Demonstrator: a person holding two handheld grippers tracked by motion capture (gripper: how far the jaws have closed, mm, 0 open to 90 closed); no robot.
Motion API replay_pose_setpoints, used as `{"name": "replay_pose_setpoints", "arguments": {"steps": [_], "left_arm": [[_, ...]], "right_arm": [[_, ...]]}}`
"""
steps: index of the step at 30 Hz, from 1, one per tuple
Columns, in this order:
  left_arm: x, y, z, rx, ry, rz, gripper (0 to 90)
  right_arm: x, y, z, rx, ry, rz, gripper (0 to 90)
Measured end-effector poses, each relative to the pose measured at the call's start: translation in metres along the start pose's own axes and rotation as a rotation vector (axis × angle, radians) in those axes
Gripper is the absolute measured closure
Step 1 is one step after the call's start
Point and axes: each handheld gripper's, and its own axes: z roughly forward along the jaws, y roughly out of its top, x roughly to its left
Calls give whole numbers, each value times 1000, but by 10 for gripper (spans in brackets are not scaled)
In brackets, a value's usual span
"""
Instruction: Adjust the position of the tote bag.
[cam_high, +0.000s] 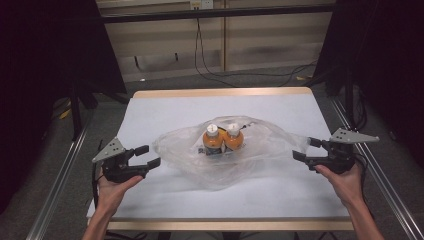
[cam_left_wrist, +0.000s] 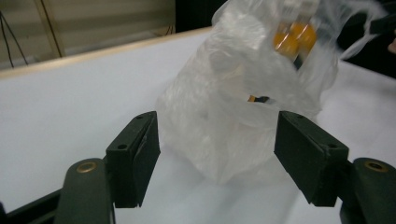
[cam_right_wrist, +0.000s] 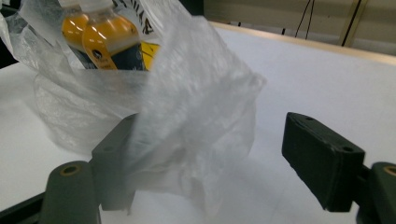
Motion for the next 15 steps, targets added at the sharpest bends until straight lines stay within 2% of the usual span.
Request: {"name": "replay_pose_setpoints", "arguments": {"steps": [1,2,4,5,6,8,12,15], "left_arm": [[0,4,0,-15,-20,10,316],[-4,11,-1,-12,4,26,318],[-7,19,0,-25,-14,39,318],[-10,24,2,-29,-10,42,318],[-11,29,4,-35,-25,59,318],[-14,38,8,-47,-37,67,319],[-18,50,22,-46,-57,106,335],[-20,54,42,-14,-80,114,337]], "right_arm": [[1,4,-2,-16,5,0,232],[3,7,-3,-25,7,1,233],[4,16,-5,-44,4,-23,234],[5,20,-6,-50,7,-28,235],[6,24,-5,-55,12,-24,242],[6,29,-1,-49,23,-36,247],[12,38,17,-32,63,-61,270],[17,43,34,-5,90,-87,281]]}}
